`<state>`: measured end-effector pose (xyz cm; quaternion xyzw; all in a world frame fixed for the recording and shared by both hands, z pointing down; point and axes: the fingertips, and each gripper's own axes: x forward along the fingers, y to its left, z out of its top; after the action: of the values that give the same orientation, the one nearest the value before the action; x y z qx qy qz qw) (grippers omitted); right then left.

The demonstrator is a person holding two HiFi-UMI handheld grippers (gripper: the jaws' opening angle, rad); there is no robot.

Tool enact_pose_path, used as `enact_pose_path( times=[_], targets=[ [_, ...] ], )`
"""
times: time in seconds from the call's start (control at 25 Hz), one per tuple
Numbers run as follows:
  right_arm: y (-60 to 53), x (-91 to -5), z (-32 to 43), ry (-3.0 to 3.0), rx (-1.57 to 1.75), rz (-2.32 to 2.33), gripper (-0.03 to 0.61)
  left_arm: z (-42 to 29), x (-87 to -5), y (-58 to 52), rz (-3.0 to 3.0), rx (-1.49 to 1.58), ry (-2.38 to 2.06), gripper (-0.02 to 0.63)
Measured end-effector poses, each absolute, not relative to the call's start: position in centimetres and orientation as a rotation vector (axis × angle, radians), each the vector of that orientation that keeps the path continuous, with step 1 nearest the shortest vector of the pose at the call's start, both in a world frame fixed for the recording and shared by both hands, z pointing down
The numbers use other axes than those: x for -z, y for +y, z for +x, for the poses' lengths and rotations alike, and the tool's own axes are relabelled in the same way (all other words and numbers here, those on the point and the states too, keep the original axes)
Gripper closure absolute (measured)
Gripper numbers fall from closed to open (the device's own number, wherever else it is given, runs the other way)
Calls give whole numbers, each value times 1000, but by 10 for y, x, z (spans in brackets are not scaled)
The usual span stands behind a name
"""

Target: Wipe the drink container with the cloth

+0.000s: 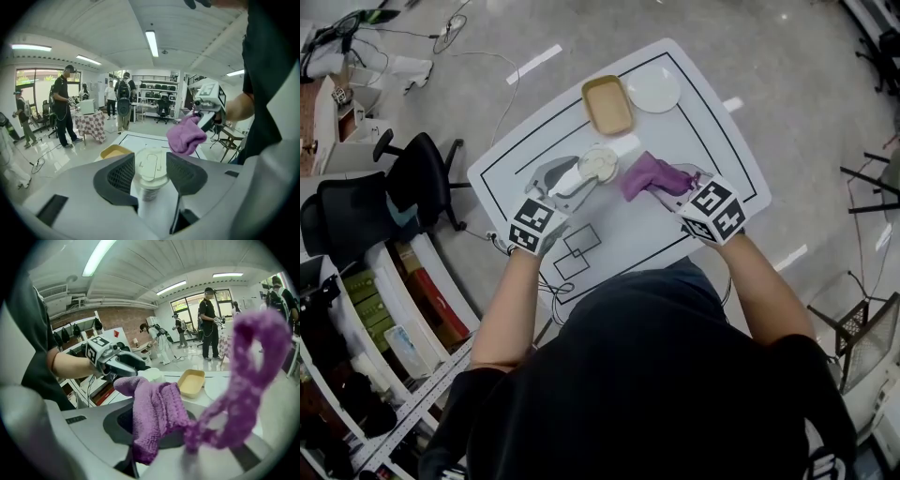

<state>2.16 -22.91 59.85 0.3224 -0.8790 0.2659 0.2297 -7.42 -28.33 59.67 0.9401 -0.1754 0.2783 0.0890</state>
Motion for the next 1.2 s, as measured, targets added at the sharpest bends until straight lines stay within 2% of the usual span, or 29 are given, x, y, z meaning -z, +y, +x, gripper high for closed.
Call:
enact_pose_path(
  times=[0.2, 0.32, 0.56, 0.88, 1.2],
  targets=[
    [-202, -623, -11, -2402, -776, 825, 505, -67, -586, -294, 2763, -780, -554, 530],
    [-199, -634, -30, -2412, -788, 809, 505, -55, -592, -293, 2754, -837, -536, 564],
    [-213, -638, -49, -2454, -795, 818, 505, -52, -615, -294, 2677, -914, -516, 580],
    [-229, -662, -59, -2406, -788, 871, 505, -50, -609, -293, 2676, -763, -556, 588],
    [-234, -730, -59, -2275, -765, 790, 503, -48, -612, -294, 2699, -735, -589, 592]
  ],
)
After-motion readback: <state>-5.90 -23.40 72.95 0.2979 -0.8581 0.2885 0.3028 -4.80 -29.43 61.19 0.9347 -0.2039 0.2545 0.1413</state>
